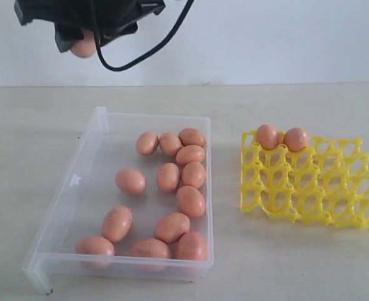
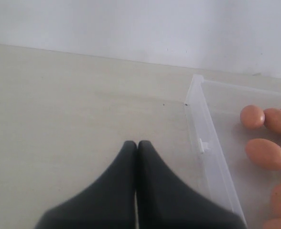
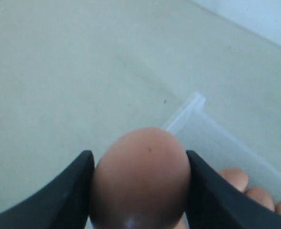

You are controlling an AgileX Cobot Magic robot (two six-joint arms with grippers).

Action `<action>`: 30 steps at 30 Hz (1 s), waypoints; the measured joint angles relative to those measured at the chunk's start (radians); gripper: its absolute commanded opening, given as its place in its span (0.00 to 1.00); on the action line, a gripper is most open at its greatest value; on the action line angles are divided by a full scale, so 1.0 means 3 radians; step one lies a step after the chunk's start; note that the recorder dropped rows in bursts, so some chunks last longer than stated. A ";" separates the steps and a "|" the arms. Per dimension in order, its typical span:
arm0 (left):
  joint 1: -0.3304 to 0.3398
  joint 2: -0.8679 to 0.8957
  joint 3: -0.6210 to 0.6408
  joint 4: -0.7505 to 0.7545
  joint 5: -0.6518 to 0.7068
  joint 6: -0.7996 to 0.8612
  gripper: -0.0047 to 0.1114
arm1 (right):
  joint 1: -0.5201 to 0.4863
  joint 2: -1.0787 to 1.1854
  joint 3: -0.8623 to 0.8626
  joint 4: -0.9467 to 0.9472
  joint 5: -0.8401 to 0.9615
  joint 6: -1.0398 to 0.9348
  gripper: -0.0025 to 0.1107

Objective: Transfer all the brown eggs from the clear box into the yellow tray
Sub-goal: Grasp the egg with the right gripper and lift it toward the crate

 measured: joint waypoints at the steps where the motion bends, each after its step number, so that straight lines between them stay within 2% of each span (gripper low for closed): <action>1: 0.0000 0.0000 0.0000 0.0000 0.0000 0.0000 0.00 | 0.0035 -0.0047 0.0061 -0.0104 -0.0138 0.0068 0.02; 4: 0.0000 0.0000 0.0000 0.0000 0.0000 0.0000 0.00 | 0.0206 -0.0229 0.0427 -0.0529 -0.0727 0.0342 0.02; 7: 0.0000 0.0000 0.0000 0.0000 0.0000 0.0000 0.00 | 0.0425 -0.0485 0.1049 -0.1156 -0.1483 0.0839 0.02; 11: 0.0000 0.0000 0.0000 0.0000 0.0000 0.0000 0.00 | 0.0533 -0.0774 0.1848 -0.1957 -0.2463 0.1481 0.02; 15: 0.0000 0.0000 0.0000 0.0000 0.0000 0.0000 0.00 | 0.0444 -0.0975 0.2450 -0.2158 -0.2771 0.1686 0.02; 21: 0.0000 0.0000 0.0000 0.0000 0.0000 0.0000 0.00 | -0.0183 -0.1261 0.2966 -0.2173 -0.2882 0.1884 0.02; 30: 0.0000 0.0000 0.0000 0.0000 0.0000 0.0000 0.00 | -0.1558 -0.1509 0.3196 -0.2160 -0.2942 0.2044 0.02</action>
